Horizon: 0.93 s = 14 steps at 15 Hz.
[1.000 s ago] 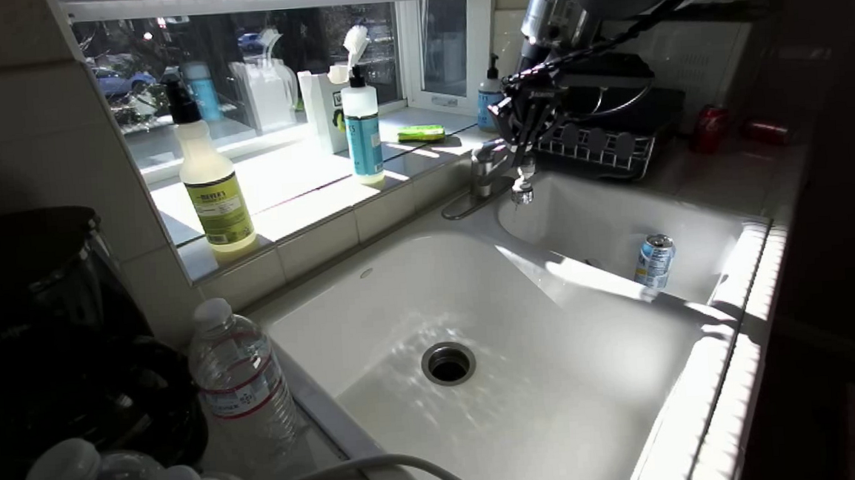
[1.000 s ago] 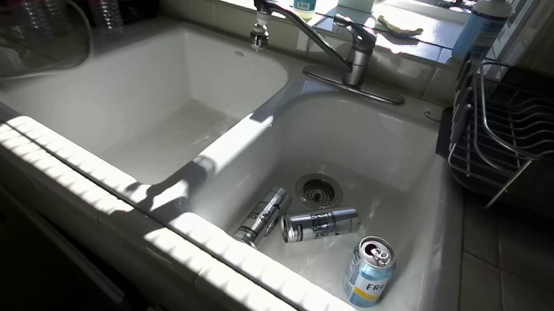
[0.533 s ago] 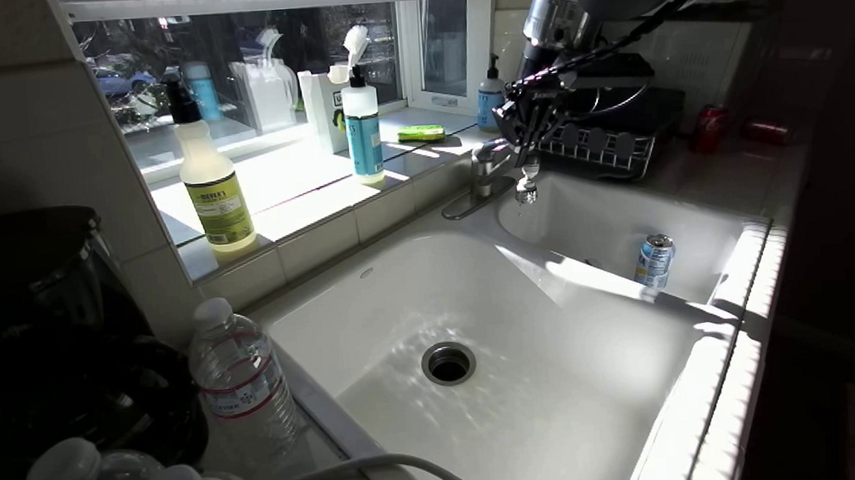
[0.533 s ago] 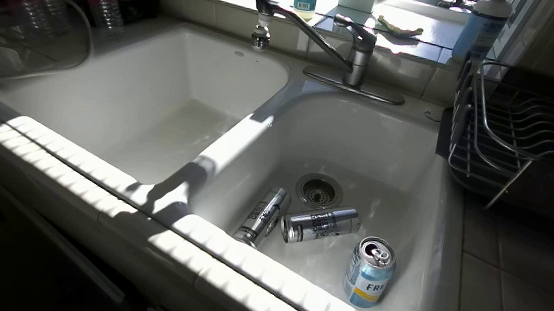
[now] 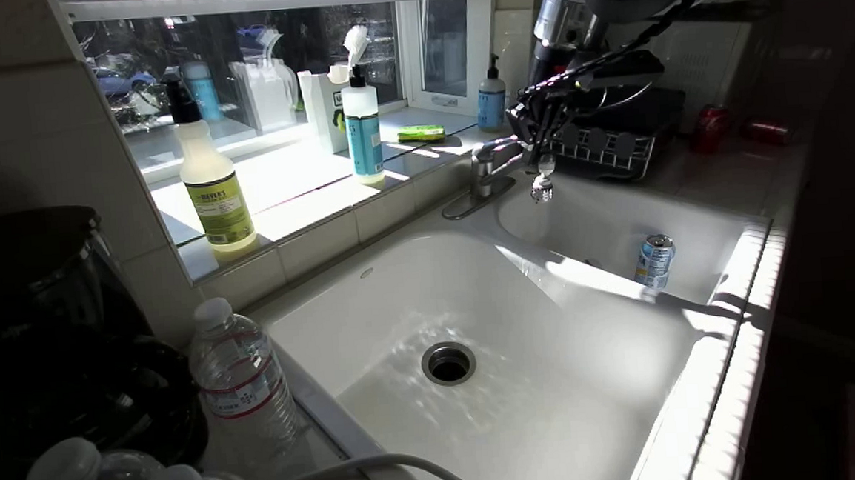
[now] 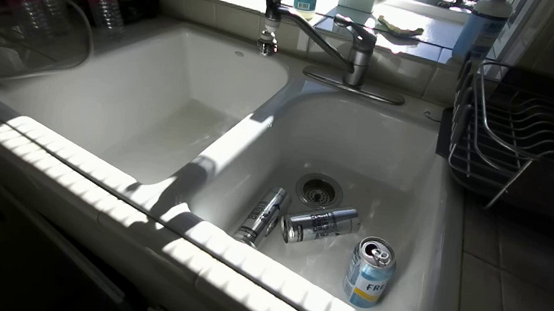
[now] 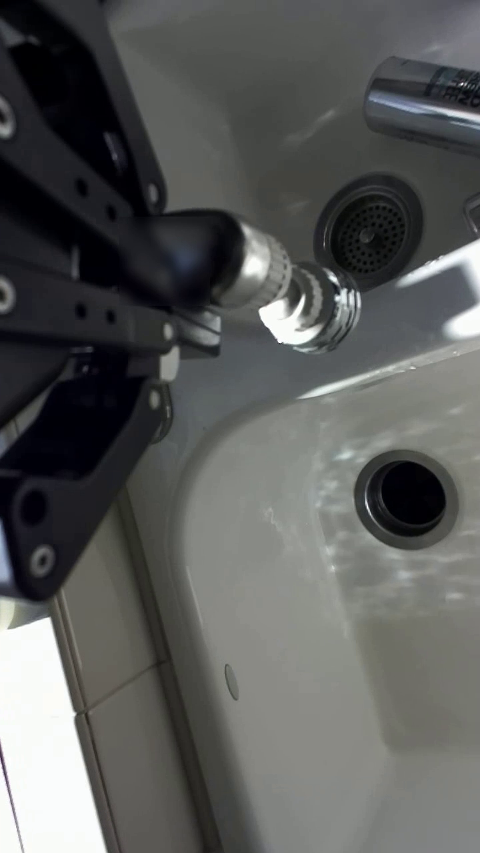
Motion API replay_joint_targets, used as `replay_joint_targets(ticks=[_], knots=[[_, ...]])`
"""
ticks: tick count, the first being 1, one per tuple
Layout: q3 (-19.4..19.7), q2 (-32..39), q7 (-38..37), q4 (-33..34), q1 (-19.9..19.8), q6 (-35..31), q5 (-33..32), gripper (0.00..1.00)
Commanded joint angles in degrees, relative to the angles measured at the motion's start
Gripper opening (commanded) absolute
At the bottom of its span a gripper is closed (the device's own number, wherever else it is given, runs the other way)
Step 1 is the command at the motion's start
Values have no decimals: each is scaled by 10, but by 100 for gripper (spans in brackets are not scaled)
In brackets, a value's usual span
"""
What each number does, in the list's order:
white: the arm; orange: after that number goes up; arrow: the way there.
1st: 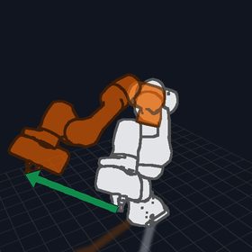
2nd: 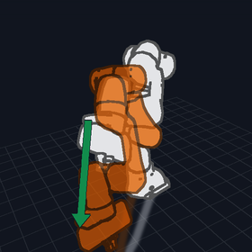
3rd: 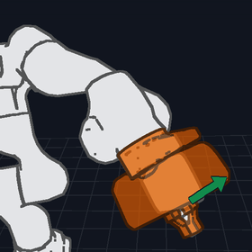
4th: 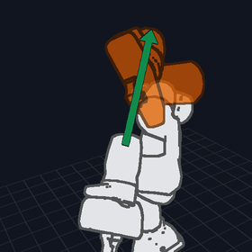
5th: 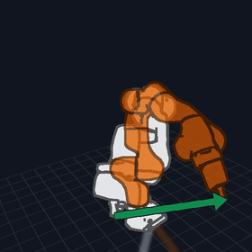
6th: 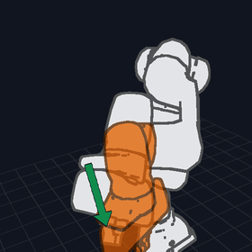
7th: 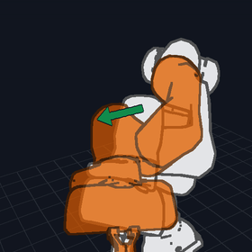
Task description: Move the tap nozzle to the right then lift up the tap faucet
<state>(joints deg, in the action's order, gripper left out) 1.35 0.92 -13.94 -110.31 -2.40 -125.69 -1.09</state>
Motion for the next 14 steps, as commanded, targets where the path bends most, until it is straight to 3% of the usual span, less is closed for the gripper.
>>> replay_joint_targets(ticks=[1, 14], knots=[[19, -29, 42, -35, -13, 11, -32, 0], [55, -58, 144, -74, -42, -2, -30, 0]])
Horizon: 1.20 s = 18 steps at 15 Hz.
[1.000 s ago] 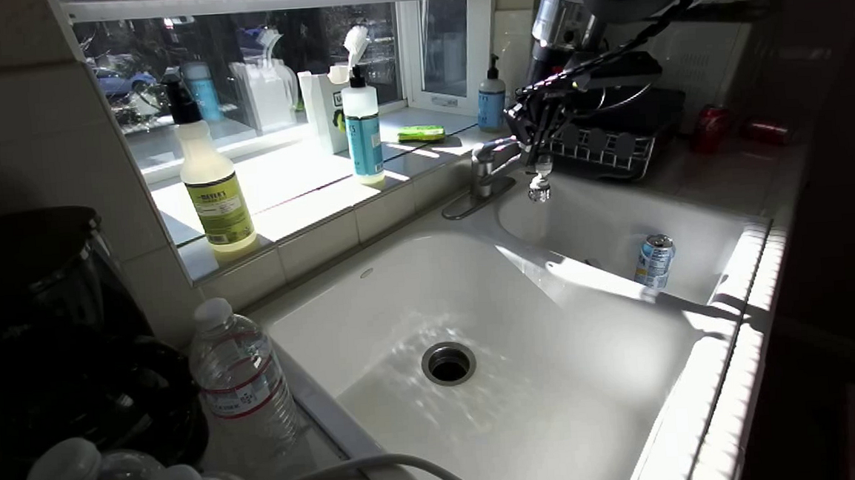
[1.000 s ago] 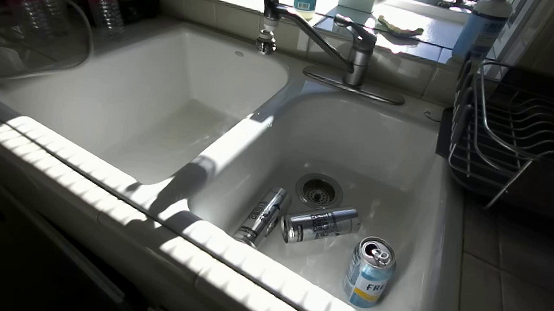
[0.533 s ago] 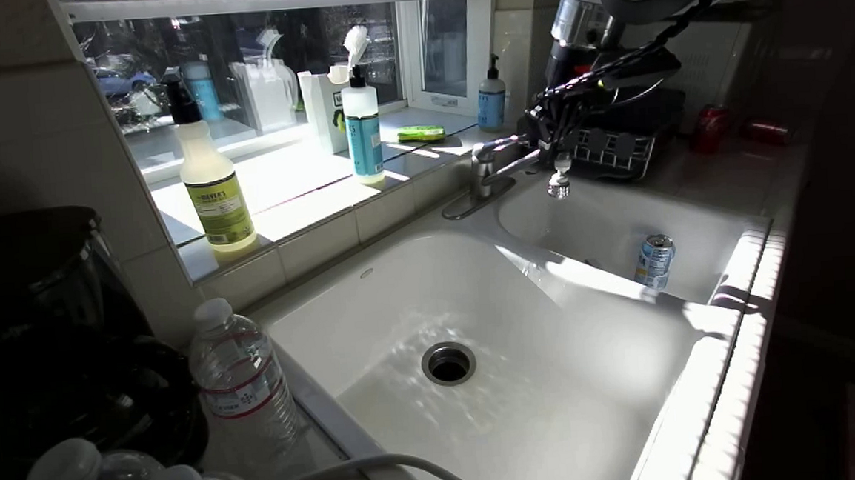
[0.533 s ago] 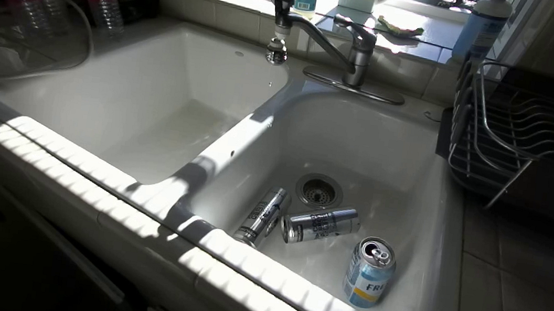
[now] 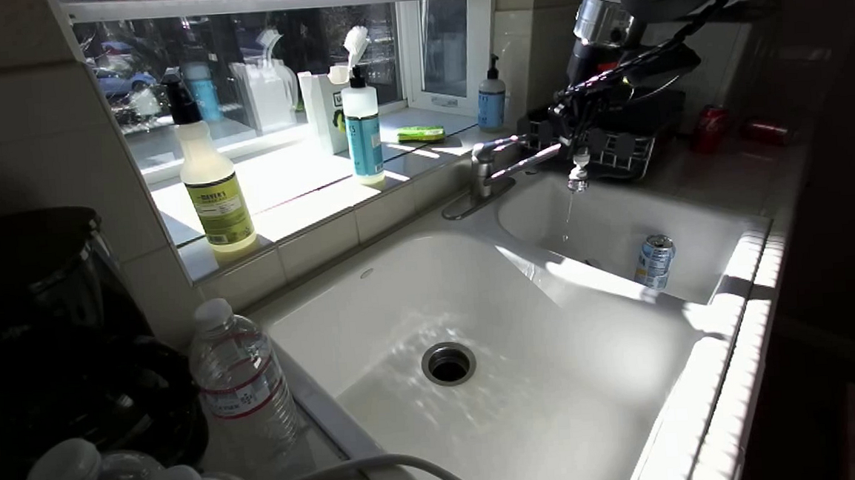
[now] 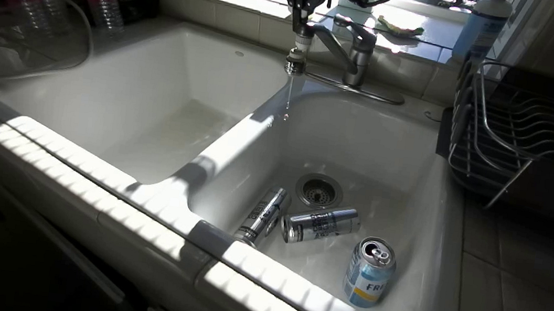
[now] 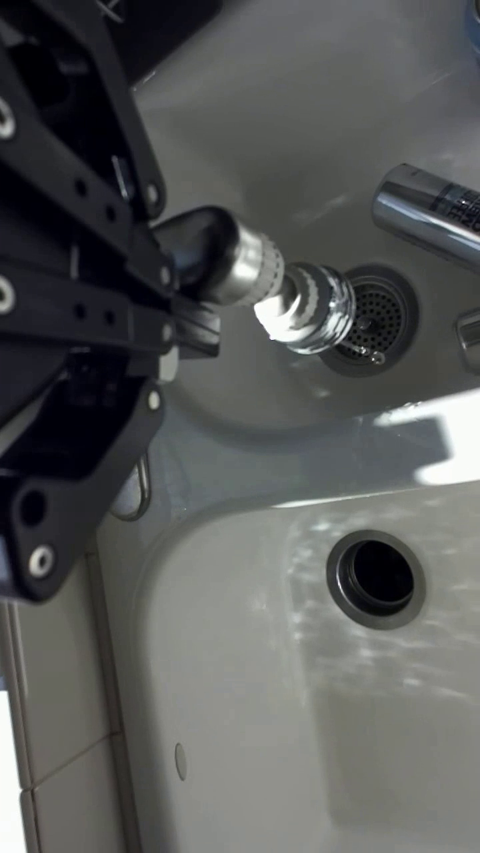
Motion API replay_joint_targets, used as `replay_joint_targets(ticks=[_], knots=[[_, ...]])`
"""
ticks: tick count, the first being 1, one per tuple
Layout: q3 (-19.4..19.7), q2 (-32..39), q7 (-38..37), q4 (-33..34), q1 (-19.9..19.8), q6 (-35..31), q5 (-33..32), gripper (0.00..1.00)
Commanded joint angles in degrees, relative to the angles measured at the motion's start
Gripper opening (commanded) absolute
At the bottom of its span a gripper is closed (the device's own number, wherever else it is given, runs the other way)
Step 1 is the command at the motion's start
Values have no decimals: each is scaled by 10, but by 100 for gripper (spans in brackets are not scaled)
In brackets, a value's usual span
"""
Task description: Move the tap nozzle to the right then lift up the tap faucet
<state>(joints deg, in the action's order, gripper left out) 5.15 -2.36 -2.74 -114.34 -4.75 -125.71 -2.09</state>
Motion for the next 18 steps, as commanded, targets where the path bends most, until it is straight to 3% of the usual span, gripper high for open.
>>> replay_joint_targets(ticks=[1, 18], knots=[[19, -26, 42, -35, -20, -3, -20, 0], [58, -26, 130, -50, -54, -58, -20, 0]])
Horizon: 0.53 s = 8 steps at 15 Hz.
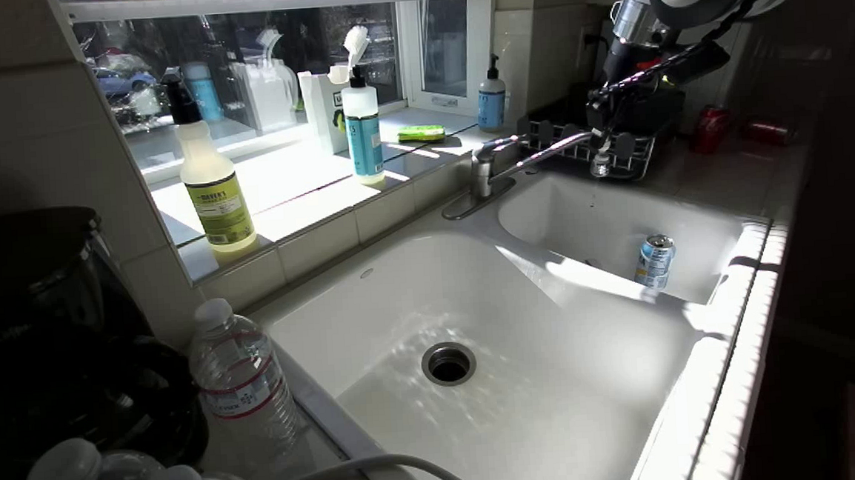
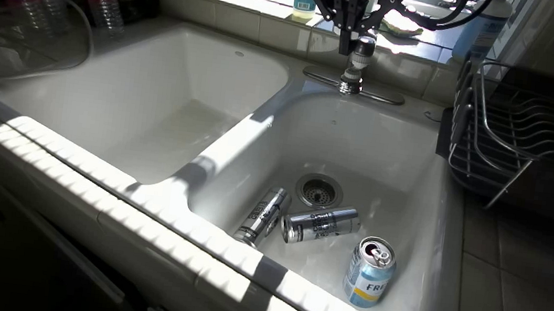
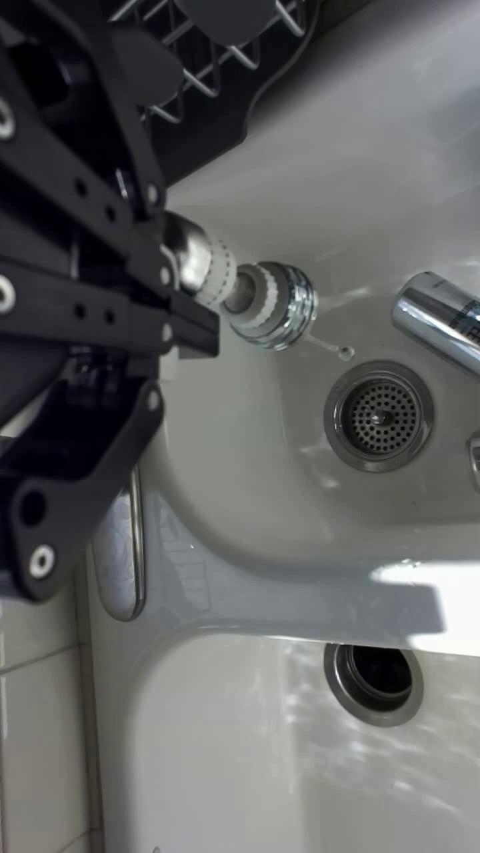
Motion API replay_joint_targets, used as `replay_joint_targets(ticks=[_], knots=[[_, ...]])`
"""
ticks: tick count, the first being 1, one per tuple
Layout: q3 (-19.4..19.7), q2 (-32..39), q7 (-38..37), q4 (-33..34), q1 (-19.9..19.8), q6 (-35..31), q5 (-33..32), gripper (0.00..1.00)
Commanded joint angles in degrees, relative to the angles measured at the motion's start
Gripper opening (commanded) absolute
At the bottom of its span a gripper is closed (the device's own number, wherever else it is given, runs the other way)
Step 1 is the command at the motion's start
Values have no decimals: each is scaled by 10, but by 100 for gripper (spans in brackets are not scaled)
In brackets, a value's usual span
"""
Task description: Move the tap nozzle to the right then lift up the tap faucet
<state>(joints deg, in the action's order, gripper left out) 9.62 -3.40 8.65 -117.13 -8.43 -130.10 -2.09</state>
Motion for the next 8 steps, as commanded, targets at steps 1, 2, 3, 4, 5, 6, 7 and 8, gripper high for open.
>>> replay_joint_targets(ticks=[1, 2, 3, 4, 5, 6, 7, 8], knots=[[13, -17, 17, -22, -16, -11, -17, 0], [12, -19, 18, -22, -15, -9, -16, 0], [10, -22, 16, -20, -14, -6, -14, 0], [9, -24, 17, -19, -12, -3, -11, 0], [7, -27, 14, -17, -10, 1, -11, 0], [5, -30, 11, -14, -8, 9, -6, 26], [4, -33, 9, -12, -7, 13, -4, 28], [2, -38, 5, -9, -5, 18, -3, 33]])
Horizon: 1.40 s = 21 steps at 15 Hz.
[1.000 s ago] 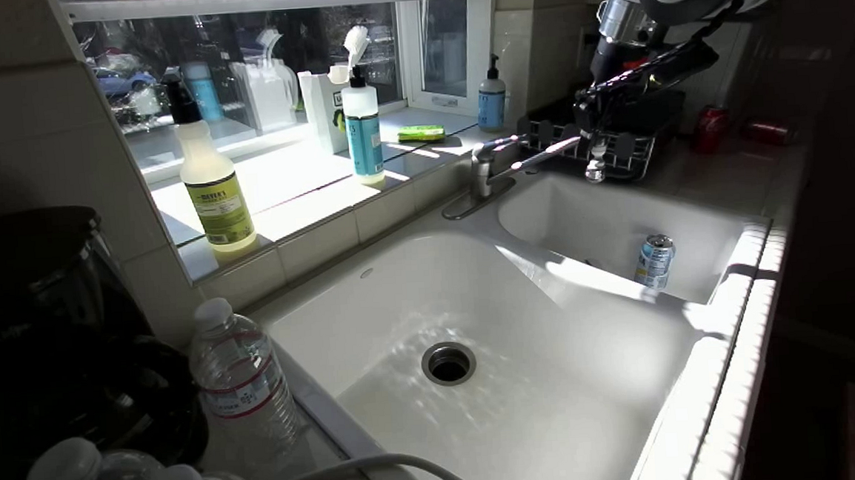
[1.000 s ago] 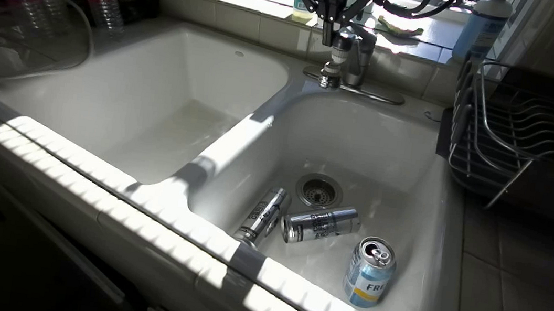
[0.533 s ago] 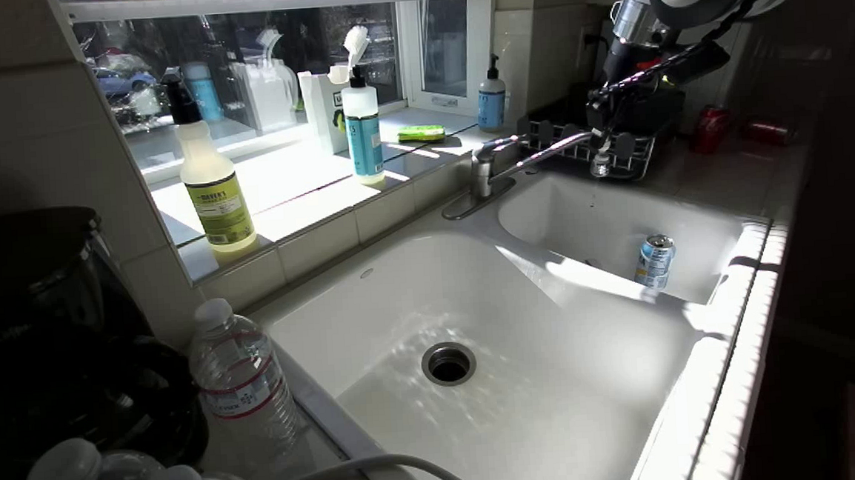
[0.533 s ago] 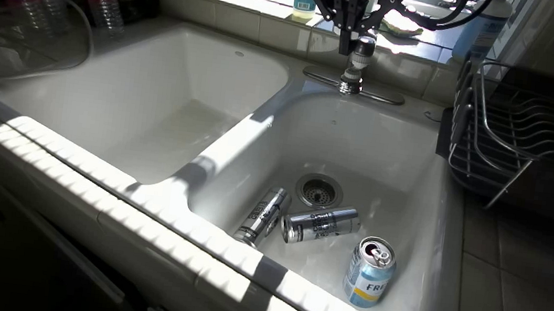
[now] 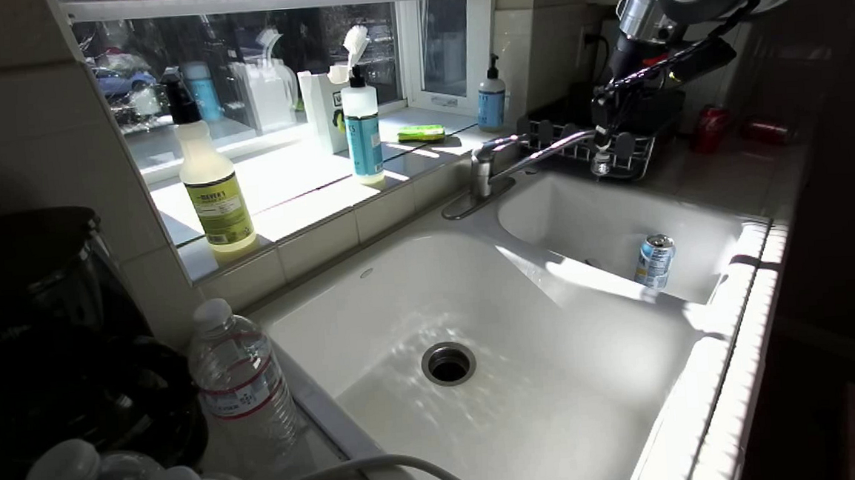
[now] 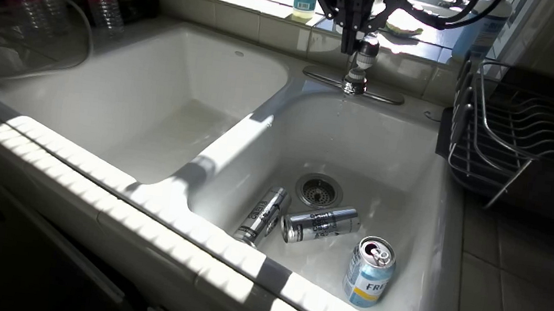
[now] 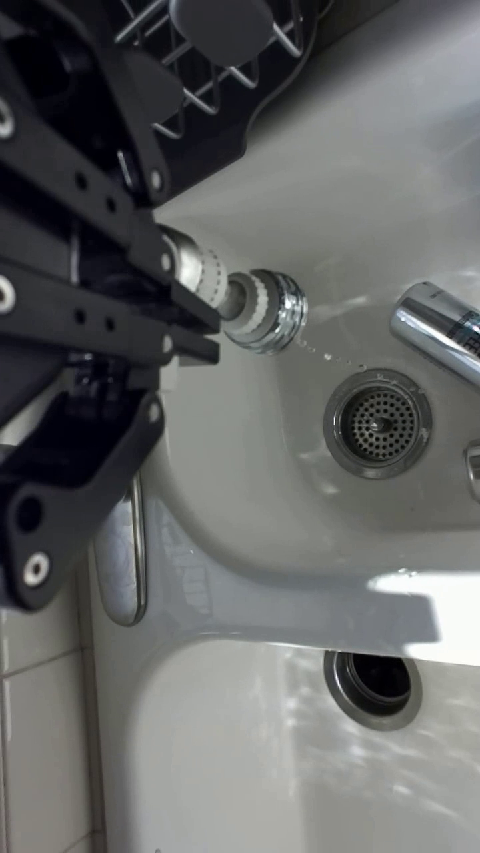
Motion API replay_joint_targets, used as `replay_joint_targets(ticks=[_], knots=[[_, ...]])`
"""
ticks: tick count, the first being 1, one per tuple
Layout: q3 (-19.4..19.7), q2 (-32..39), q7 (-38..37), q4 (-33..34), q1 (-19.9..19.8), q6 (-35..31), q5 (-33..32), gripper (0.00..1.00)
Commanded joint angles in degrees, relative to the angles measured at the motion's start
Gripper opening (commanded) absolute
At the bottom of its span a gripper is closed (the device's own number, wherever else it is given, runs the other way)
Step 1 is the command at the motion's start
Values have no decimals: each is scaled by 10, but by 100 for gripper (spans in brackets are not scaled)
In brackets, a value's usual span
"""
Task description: Move the tap nozzle to the right then lift up the tap faucet
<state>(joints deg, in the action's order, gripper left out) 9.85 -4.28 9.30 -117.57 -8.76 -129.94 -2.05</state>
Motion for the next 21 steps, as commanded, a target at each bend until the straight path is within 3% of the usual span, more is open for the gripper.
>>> replay_joint_targets(ticks=[1, 9, 14, 21], knots=[[-4, -34, -2, -3, 2, 22, -2, 40], [-12, -55, -94, 21, 5, 16, 26, 100], [3, -34, -132, 24, 6, -16, 134, 100], [16, 23, -102, 40, 7, -82, 335, 100]])
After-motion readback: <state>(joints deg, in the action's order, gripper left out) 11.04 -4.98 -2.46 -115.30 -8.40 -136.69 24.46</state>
